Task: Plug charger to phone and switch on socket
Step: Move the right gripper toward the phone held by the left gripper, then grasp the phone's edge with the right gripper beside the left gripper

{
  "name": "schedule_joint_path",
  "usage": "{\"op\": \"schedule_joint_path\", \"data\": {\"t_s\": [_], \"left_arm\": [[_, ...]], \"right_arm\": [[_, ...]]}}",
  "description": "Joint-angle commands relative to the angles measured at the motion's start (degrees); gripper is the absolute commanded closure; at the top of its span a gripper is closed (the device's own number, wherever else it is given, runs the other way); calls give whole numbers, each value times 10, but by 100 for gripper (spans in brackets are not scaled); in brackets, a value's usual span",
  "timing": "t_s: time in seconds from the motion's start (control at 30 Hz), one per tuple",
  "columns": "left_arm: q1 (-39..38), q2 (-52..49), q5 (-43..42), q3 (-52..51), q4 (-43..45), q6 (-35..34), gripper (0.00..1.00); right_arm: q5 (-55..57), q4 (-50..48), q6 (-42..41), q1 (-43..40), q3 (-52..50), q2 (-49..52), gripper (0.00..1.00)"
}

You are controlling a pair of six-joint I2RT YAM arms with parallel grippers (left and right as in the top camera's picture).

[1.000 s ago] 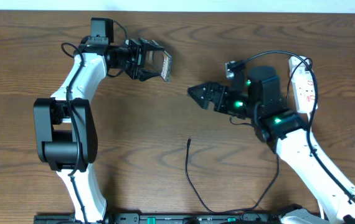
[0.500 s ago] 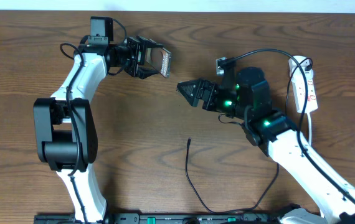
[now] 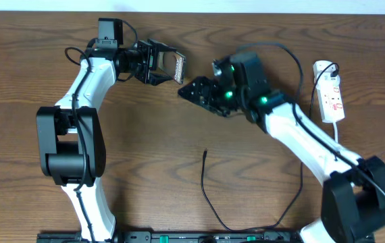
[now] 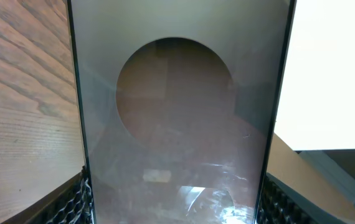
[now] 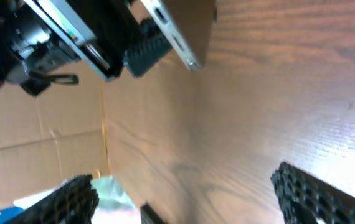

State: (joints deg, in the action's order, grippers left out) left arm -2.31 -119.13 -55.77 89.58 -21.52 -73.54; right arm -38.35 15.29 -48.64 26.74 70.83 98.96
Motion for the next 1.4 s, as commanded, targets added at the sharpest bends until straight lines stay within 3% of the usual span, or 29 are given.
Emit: {"op": "schedule_joint_path", "data": {"t_s": [0.0, 0.23, 0.43, 0.73, 1.0, 1.37], "left_arm": [[0, 26, -3, 0, 4, -3, 93], [0, 26, 0, 0, 5, -3, 93], [0, 26, -1, 0, 5, -3, 93], [-7, 26, -1, 0, 5, -12, 93], [-22, 26, -1, 0, 12, -23, 93], [-26, 26, -1, 0, 24, -40, 93]], "right_arm": [[-21, 41, 63, 0, 60, 16, 8], [-50, 185, 242, -18, 161, 53, 17], [-35, 238, 388, -24, 201, 71, 11], [98, 195, 353, -20, 201, 85, 8], [139, 123, 276, 4, 201, 104, 13], [229, 112, 196, 48, 201, 114, 22]]}}
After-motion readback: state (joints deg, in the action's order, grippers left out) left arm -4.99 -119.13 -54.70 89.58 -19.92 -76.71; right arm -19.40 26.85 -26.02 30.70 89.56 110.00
